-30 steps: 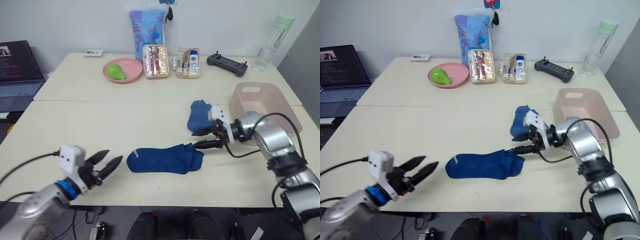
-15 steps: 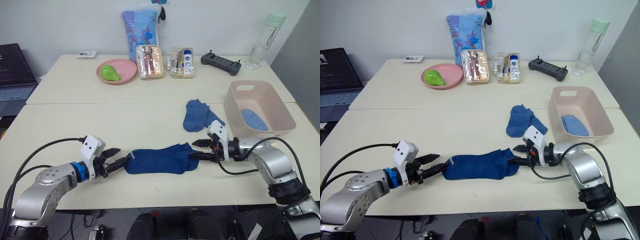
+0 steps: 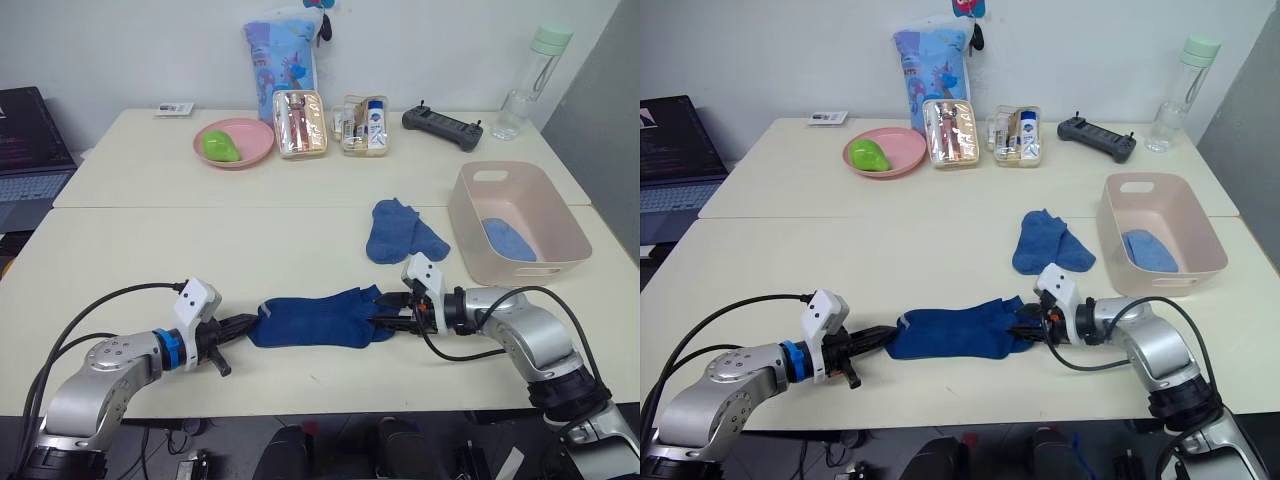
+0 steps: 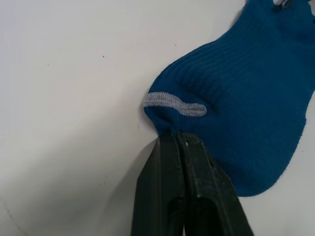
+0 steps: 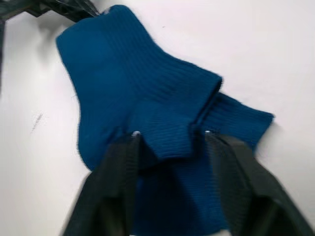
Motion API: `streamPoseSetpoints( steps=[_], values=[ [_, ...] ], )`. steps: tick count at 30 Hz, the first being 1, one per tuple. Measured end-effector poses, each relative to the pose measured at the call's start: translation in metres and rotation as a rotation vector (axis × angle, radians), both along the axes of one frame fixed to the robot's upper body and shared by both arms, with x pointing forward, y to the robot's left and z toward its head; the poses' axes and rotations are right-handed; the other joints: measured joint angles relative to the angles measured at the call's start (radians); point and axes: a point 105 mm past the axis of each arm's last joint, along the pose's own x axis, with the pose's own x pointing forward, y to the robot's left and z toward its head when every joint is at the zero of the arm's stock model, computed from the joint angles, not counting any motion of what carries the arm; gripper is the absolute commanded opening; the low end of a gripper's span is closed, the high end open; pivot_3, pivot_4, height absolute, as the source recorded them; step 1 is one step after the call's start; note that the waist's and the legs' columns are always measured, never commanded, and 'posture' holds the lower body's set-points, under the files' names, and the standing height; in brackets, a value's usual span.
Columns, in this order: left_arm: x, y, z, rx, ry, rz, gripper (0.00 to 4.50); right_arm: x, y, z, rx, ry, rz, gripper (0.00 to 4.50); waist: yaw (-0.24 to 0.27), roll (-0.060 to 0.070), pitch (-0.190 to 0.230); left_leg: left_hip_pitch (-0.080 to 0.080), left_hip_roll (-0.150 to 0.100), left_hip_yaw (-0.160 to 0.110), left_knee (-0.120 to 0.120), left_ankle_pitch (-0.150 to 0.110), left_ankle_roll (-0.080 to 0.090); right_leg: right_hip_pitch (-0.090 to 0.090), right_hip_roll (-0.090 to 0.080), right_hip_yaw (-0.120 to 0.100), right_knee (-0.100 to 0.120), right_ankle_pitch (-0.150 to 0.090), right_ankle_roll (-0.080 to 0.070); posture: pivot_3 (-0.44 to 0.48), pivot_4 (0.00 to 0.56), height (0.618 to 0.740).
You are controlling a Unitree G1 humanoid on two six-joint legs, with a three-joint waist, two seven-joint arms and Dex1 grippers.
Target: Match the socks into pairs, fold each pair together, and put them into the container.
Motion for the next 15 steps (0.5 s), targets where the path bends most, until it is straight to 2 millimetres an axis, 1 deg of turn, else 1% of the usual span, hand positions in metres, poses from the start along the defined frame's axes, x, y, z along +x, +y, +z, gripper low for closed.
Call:
streamPoseSetpoints(
  steps=[3, 7, 10, 15],
  values=[
    [-0.003, 0.0, -0.001, -0.004, 0.003, -0.004, 0.0, 0.0, -0.001, 0.0, -0.003, 0.0, 0.0, 0.06, 0.0, 0.0, 0.0, 0.0, 0.0, 0.0, 0.0, 0.0, 0.0, 0.0, 0.0, 0.0, 0.0, 0.0, 0.0, 0.0, 0.15, 0.74],
    [-0.003, -0.001, 0.0, -0.022, 0.002, 0.002, 0.0, -0.001, -0.001, 0.001, -0.002, 0.002, 0.01, 0.02, 0.0, 0.0, 0.0, 0.0, 0.0, 0.0, 0.0, 0.0, 0.0, 0.0, 0.0, 0.0, 0.0, 0.0, 0.0, 0.0, 0.15, 0.74],
    [-0.003, 0.002, 0.002, -0.048, 0.009, 0.03, 0.0, 0.0, 0.0, 0.008, 0.025, 0.007, 0.02, 0.02, -0.001, 0.0, 0.0, 0.0, 0.0, 0.0, 0.0, 0.0, 0.0, 0.0, 0.0, 0.0, 0.0, 0.0, 0.0, 0.0, 0.15, 0.74],
    [-0.011, 0.001, 0.03, -0.151, -0.004, 0.029, 0.0, 0.004, -0.007, 0.028, 0.056, -0.009, 0.008, 0.02, -0.006, 0.0, 0.0, 0.0, 0.0, -0.001, 0.0, 0.0, 0.0, 0.0, 0.0, -0.001, 0.0, 0.0, 0.0, 0.0, 0.15, 0.74]
  ],
)
